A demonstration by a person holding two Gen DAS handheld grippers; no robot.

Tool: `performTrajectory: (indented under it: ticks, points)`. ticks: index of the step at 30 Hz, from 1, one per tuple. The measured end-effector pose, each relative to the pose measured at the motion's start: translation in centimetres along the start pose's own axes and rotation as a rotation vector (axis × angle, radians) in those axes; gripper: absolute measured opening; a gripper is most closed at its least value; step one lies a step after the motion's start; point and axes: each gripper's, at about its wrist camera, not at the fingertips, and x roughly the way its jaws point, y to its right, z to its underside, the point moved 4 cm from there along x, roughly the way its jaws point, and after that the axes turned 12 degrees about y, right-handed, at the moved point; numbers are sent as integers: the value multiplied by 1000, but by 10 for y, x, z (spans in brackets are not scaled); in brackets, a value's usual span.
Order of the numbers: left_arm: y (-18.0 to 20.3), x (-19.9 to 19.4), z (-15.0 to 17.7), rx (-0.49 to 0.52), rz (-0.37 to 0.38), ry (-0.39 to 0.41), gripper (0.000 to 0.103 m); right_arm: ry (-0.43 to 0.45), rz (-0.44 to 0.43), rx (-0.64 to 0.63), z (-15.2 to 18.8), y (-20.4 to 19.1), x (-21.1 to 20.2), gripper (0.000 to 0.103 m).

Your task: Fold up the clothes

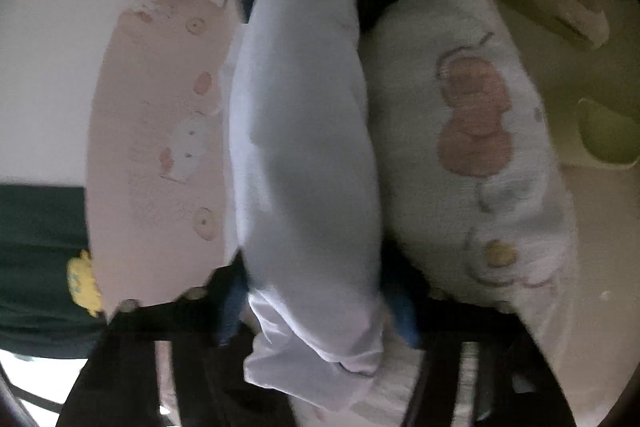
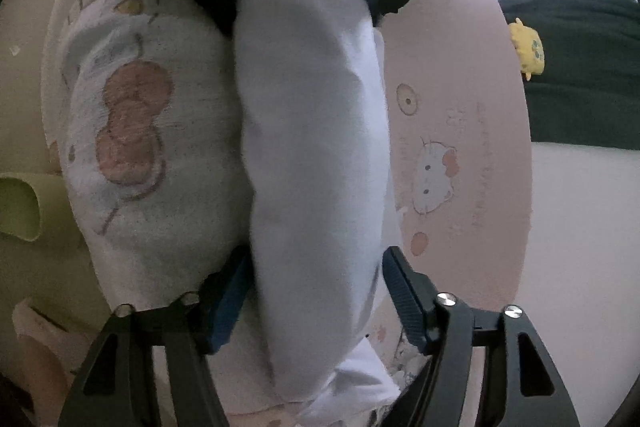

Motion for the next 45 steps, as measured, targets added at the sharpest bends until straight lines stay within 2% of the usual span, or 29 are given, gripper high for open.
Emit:
performTrajectory:
  ticks: [1, 2, 3, 5, 10, 13, 22, 27, 32, 33, 36, 38, 45]
  points:
    - [-1, 0, 0, -22, 5, -1, 45, 0, -17, -3, -1, -3, -3, 42]
    - [-2, 0, 1, -44, 9, -2, 42, 1, -41, 13, -1, -5, -5, 31]
    - [-3, 0, 1, -66, 14, -3, 40, 3, -57, 38, 0, -6, -5, 26]
    - [-9, 1, 2, -145, 52, -6, 34, 3, -63, 93, 0, -6, -6, 23]
    - [-28, 5, 7, -305, 127, -20, 34, 0, -76, 146, 2, -2, -8, 23]
    - [-29, 5, 5, -357, 168, -37, 34, 4, -105, 184, 11, 0, -11, 23]
    - [-38, 12, 7, -561, 343, -64, 34, 2, -332, 386, 25, 25, -12, 23]
    - [-41, 11, 14, -649, 397, -53, 35, -5, -441, 552, 33, 28, -15, 24]
    - [-51, 17, 19, -708, 469, -51, 35, -31, -517, 557, 31, 41, 9, 24]
    - [-55, 20, 20, -729, 488, -52, 35, -39, -535, 557, 26, 54, 24, 24]
    - [-63, 23, 25, -813, 549, -58, 35, -71, -619, 591, 29, 64, 40, 25]
    - [-69, 26, 29, -860, 581, -67, 35, -91, -684, 634, 30, 70, 47, 30]
    - [-79, 30, 31, -915, 634, -99, 35, -118, -791, 647, 30, 79, 58, 30]
